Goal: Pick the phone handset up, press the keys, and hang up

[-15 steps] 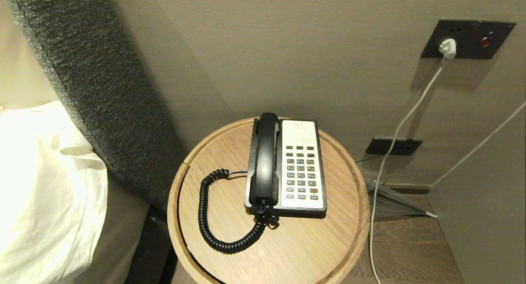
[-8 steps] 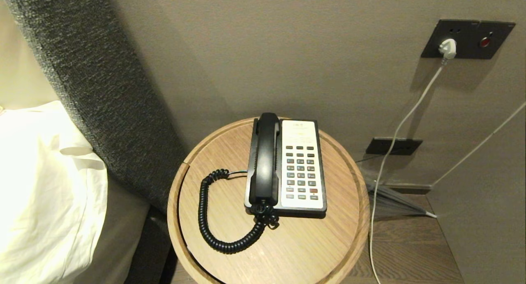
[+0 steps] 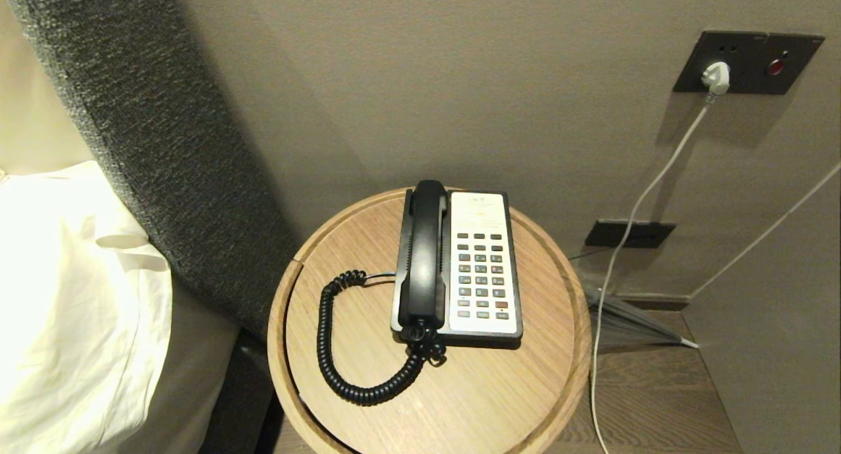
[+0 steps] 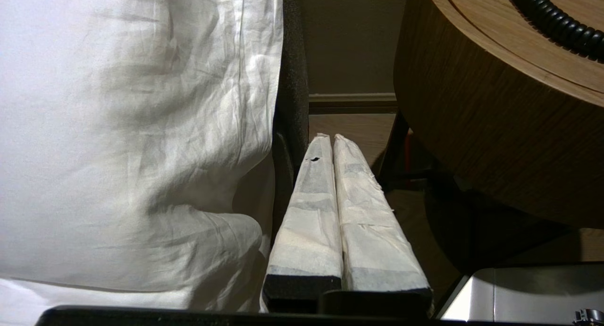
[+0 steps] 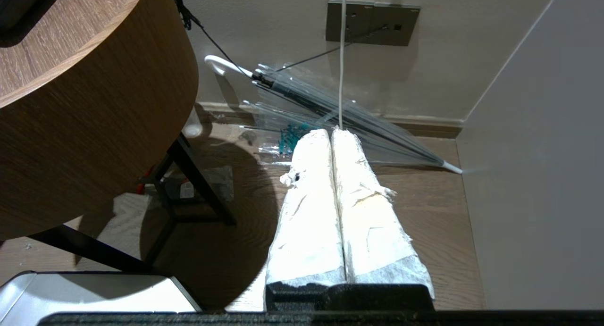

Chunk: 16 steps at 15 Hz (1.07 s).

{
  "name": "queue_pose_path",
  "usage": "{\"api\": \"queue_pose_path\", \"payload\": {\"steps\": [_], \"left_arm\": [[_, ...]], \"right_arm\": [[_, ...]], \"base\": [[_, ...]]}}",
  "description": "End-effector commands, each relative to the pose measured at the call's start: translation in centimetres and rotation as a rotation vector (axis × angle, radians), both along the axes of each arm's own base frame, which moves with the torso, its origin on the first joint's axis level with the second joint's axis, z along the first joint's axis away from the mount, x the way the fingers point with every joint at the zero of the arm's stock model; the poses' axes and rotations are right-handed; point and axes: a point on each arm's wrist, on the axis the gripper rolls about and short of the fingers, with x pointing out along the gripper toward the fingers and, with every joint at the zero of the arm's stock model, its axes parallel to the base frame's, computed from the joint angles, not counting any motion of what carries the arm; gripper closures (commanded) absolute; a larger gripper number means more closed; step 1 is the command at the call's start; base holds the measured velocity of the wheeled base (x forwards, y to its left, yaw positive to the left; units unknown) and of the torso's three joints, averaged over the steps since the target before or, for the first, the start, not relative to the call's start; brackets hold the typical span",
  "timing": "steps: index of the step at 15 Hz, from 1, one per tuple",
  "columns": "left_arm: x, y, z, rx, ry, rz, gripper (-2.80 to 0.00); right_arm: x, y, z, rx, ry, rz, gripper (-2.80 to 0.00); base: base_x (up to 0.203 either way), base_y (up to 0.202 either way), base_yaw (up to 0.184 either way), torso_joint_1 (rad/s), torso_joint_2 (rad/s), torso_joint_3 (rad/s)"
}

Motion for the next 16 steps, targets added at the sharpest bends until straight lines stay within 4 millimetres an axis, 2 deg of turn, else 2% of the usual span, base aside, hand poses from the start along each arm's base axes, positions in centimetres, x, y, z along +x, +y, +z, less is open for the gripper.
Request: {"api": "queue_pose_path", "payload": {"steps": [1, 12, 16], "left_arm": [[0.00, 0.00, -0.02, 0.001, 0.001, -0.001, 0.00], [0.00, 0.02, -0.02, -0.030, 0.002, 0.011, 0.00], [0.00, 0.02, -0.02, -0.027, 0.002, 0.011, 0.00]], "right_arm": [[-0.08, 0.00, -0.02, -0.001, -0.011, 0.001, 0.00], [-0.08, 0.00, -0.02, -0.001, -0.011, 0.001, 0.00], [-0.08, 0.00, -0.01, -0.001, -0.011, 0.001, 0.00]], "base": [[0.000, 0.000, 0.000, 0.000, 0.00, 0.000], [0.000, 0.000, 0.000, 0.000, 0.00, 0.000], [0.000, 0.000, 0.000, 0.004, 0.00, 0.133]]}}
